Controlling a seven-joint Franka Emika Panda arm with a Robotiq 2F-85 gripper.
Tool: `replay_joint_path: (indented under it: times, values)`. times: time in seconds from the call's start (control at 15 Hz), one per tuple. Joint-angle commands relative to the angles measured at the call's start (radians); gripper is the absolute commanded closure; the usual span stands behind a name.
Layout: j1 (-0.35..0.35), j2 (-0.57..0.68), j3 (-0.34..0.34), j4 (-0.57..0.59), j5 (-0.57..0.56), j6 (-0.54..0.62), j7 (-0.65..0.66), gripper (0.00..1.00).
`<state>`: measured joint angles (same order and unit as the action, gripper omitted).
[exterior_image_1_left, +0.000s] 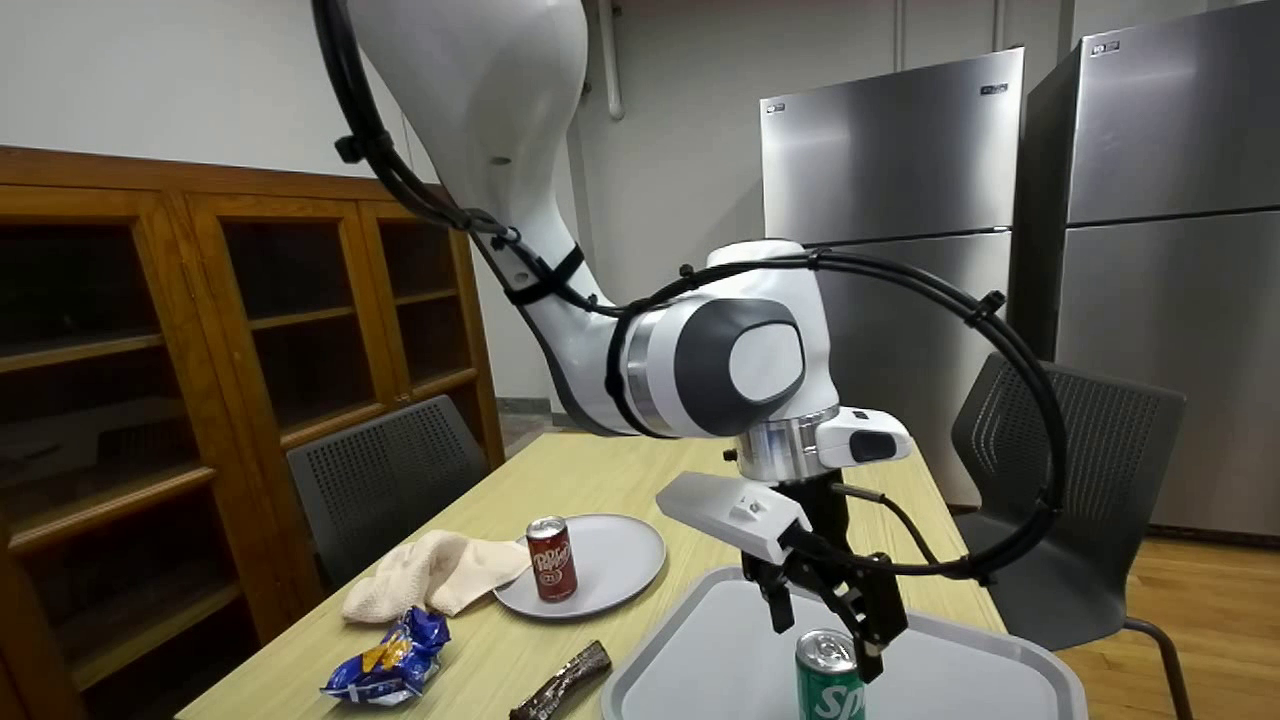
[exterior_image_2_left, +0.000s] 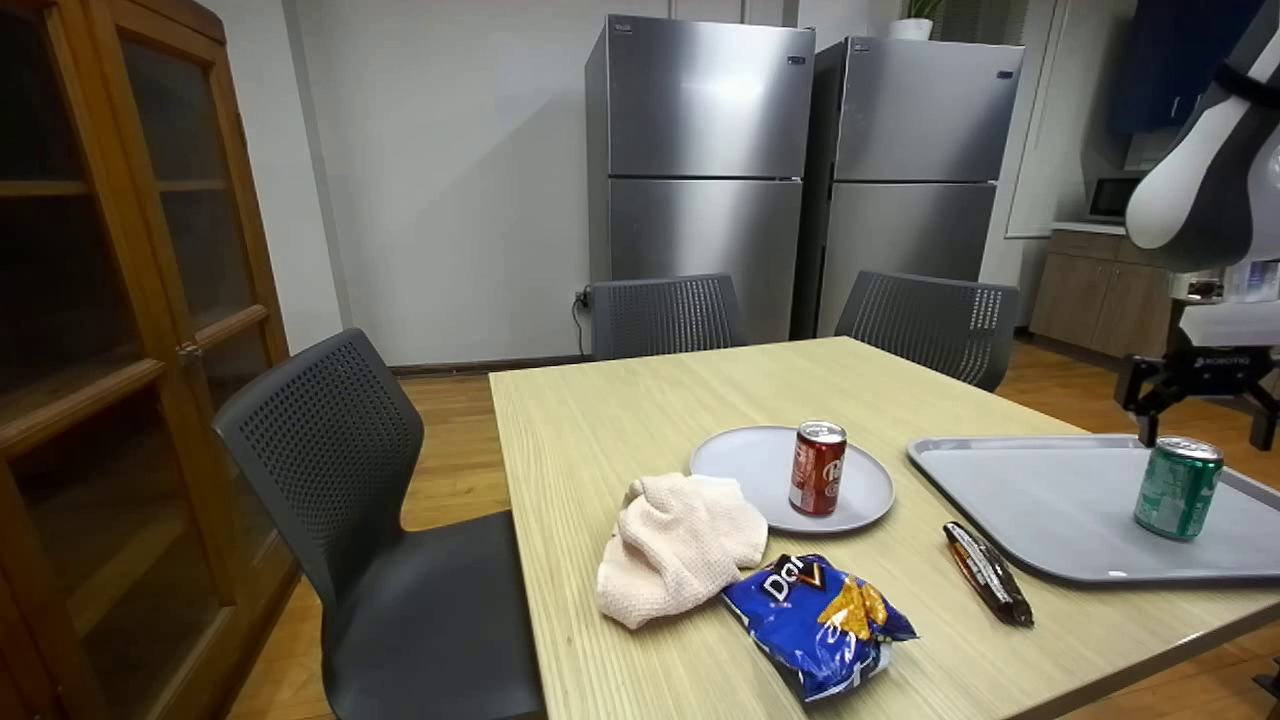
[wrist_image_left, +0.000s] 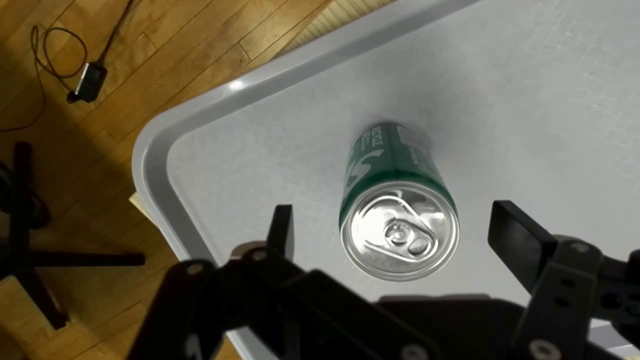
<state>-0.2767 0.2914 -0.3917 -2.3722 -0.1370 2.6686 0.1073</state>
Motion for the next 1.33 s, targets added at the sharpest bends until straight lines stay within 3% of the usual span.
replay_joint_path:
  times: [0.0, 1.07, 1.13, 1.27]
  values:
    - [-0.005, 0.031, 0.005, 0.028, 0.011, 0.013, 0.016, 0.0]
    - [-0.015, 0.068, 0.014, 0.035, 0.04, 0.036, -0.01, 0.0]
    - [-0.016, 0.069, 0.015, 0.033, 0.043, 0.042, -0.013, 0.25]
    - [-0.015, 0.07, 0.015, 0.032, 0.045, 0.05, -0.014, 0.34]
